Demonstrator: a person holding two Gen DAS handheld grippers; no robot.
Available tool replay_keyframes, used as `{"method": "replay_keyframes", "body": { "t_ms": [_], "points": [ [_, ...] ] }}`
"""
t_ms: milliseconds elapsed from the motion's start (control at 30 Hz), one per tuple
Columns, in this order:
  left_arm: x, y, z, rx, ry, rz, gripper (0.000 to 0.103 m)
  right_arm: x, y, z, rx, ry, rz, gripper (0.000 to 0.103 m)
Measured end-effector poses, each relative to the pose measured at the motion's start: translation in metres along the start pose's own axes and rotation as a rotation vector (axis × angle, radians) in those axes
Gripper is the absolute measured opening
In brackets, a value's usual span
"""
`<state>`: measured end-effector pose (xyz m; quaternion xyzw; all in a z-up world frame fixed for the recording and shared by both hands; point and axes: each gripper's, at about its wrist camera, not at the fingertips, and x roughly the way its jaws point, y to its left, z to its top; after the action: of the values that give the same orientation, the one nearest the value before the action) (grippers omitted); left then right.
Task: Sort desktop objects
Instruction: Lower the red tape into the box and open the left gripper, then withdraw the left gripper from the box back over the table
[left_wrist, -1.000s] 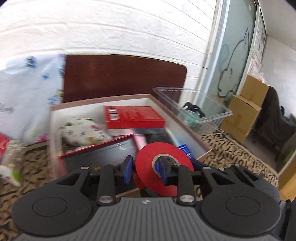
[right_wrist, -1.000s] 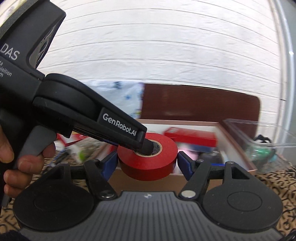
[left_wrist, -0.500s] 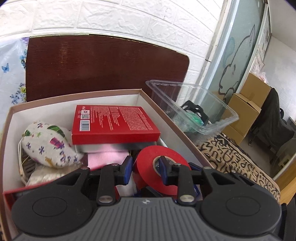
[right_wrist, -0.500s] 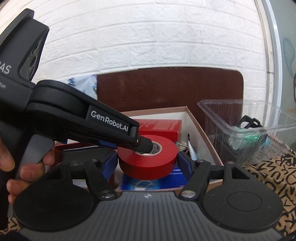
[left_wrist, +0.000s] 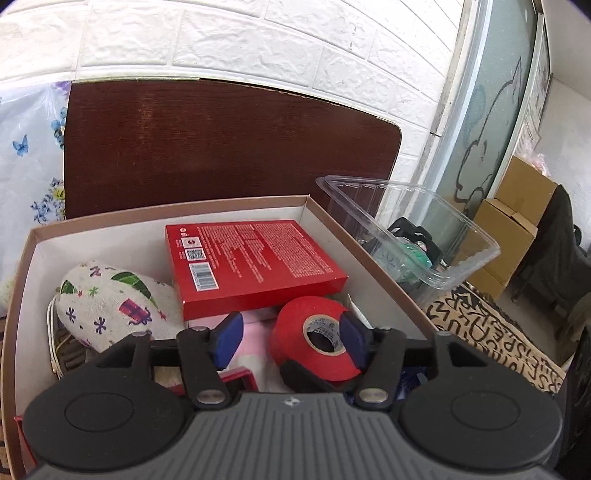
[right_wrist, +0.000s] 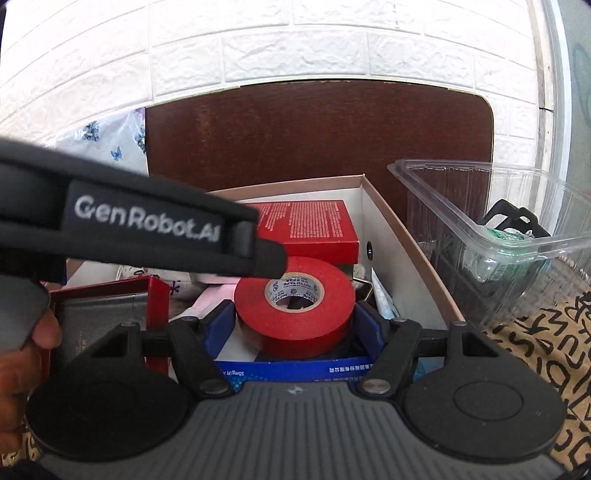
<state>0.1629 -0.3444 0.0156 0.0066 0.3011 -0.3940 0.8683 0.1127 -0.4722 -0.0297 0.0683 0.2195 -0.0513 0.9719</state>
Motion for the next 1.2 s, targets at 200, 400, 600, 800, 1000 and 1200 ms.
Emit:
{"method": "replay_keyframes", "body": {
  "t_ms": [200,400,600,800,1000,1200],
  "points": [
    [-0.017,-0.003,-0.005,-0.028,-0.007,-0.007,0.098,-0.025,0.003,-0.004,0.019,-0.059,0.032,0.086],
    [-0.047,-0.016,-0.017,0.029,-0.046,0.037,0.101,-0.054,0.011,-0.005,0.004,-0.108,-0.003,0.095],
    [-0.071,-0.021,-0.035,0.002,-0.034,0.052,0.101,-0.081,0.015,-0.009,0.015,-0.12,-0.013,0.098],
    [-0.095,-0.027,-0.055,0.017,-0.038,0.096,0.101,-0.106,0.022,-0.017,0.013,-0.108,-0.03,0.098],
    [-0.116,-0.027,-0.077,0.004,-0.045,0.116,0.101,-0.126,0.036,-0.032,-0.001,-0.081,-0.023,0.098],
    [-0.135,-0.021,-0.096,0.004,-0.05,0.141,0.101,-0.136,0.051,-0.048,-0.007,-0.055,-0.003,0.098]
  ]
}}
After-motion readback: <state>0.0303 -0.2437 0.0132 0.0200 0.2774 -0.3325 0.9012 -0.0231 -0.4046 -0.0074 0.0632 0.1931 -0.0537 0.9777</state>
